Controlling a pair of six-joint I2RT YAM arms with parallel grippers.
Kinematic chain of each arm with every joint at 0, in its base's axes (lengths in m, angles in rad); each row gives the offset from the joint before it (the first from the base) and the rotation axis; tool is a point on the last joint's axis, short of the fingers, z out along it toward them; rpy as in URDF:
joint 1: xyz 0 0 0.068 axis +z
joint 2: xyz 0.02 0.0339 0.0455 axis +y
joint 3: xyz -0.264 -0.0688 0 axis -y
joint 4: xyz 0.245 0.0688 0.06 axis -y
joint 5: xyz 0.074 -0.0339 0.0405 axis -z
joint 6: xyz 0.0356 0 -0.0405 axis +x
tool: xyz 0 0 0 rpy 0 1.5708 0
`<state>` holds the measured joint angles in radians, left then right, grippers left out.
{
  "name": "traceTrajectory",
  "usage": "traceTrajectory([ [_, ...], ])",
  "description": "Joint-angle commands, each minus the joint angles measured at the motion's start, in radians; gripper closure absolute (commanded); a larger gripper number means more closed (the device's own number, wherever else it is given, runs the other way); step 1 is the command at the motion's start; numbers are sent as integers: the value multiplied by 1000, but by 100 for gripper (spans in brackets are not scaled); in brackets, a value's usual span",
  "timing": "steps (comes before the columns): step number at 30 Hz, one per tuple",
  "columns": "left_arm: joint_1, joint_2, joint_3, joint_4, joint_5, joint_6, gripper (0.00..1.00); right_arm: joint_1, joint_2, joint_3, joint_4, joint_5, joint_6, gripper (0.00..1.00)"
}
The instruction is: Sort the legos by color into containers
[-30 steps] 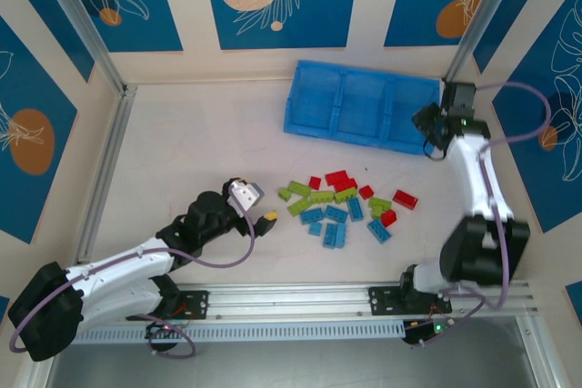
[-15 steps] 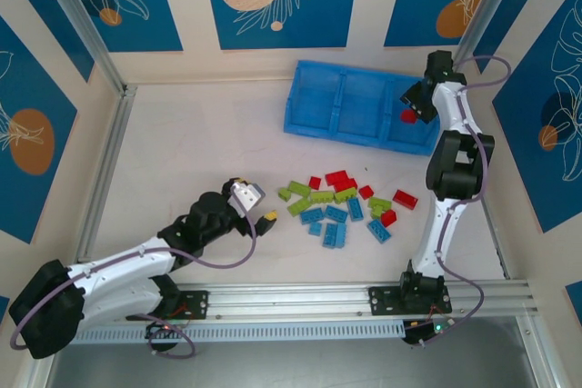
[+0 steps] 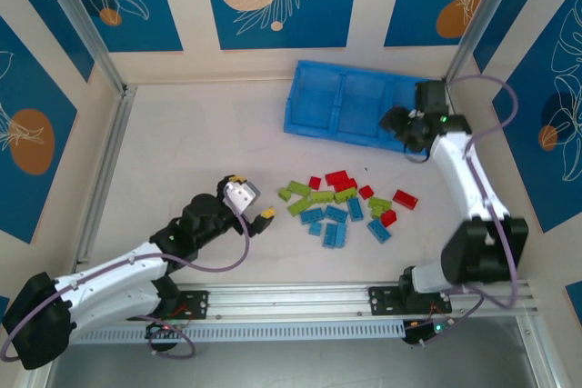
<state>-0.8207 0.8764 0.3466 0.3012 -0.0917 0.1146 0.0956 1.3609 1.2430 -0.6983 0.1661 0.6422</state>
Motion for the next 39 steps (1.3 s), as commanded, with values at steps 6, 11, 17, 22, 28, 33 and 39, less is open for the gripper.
traceTrajectory([
  [6, -11, -31, -6, -21, -49, 8, 0, 362, -97, -257, -110, 179, -71, 36],
  [11, -11, -17, 7, -40, 19, 16, 0, 375, -21, -324, -97, 191, -65, 36],
  [17, -11, -8, 6, -42, 58, 32, 0, 331, 71, -342, -3, 131, -85, 36],
  [22, -11, 17, 10, -44, 21, 31, 0, 319, 134, -348, 52, 86, -87, 36],
  [28, -11, 35, 22, -56, 14, 34, 0, 302, 200, -368, 75, 38, -56, 39],
  [33, -11, 40, 21, -54, 3, 37, 0, 308, 222, -395, 87, 27, -42, 40],
  [39, -11, 39, 18, -51, 1, 38, 0, 334, 193, -415, 65, 35, -35, 42],
])
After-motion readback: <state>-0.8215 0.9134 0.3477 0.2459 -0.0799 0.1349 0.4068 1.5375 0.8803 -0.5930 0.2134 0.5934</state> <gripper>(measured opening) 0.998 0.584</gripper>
